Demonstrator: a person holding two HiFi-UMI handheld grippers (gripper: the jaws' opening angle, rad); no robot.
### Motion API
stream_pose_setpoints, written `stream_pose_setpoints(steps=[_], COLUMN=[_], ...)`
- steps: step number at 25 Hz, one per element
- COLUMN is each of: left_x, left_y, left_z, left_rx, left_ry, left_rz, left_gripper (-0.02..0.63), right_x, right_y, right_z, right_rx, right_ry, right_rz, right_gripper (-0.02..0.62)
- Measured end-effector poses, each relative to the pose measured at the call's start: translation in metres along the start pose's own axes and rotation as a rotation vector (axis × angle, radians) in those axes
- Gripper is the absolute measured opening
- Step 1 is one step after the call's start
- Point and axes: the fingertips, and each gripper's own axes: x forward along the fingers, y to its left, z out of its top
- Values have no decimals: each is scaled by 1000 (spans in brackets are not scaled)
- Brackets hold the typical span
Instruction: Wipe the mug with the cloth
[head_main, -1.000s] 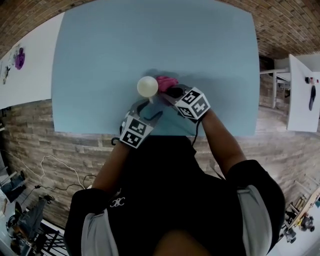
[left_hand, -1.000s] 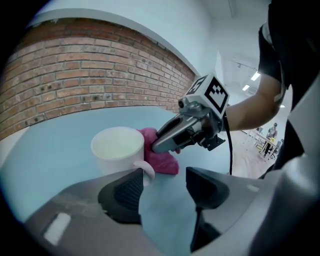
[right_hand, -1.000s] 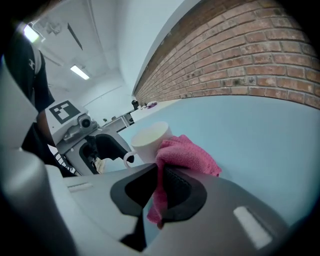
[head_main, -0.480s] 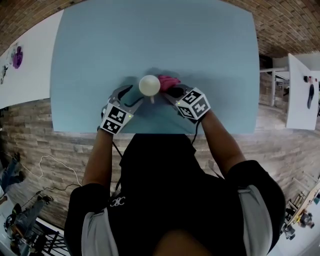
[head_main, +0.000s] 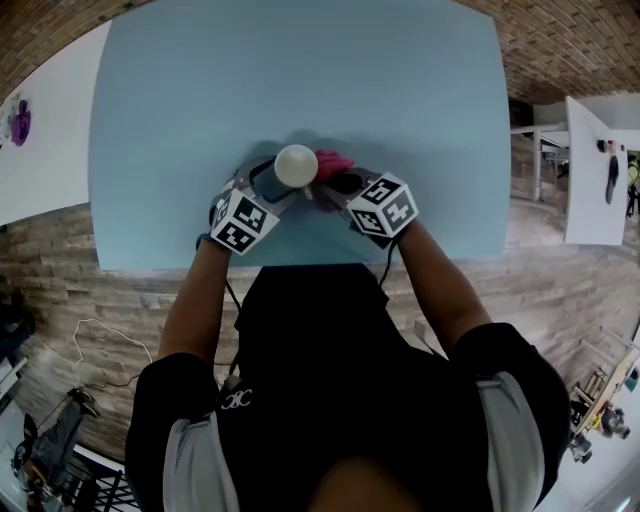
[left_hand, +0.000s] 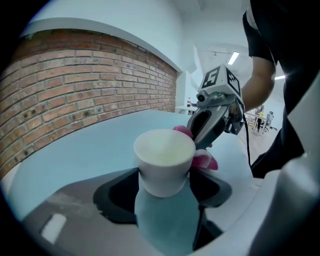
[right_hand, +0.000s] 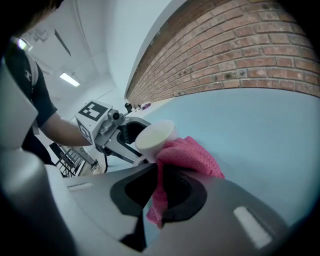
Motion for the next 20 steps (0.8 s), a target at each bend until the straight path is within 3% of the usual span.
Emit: stream_pose_setpoints(steps=[8, 16, 20], left_x=[0, -1, 0], left_y=[-2, -1, 0], left_z=[1, 1, 0], left_rx=[-29, -71, -80], left_ry=[3, 16, 29], left_rz=[28, 60, 82], left_gripper=[334, 330, 328], right_x=[-18, 7, 7], right_y=[22, 6, 5], right_z=[15, -7, -6], right_rx=[74, 97, 159], right_ry=[-44, 30, 4], right_rz=[185, 149, 164], right_gripper=[37, 37, 37])
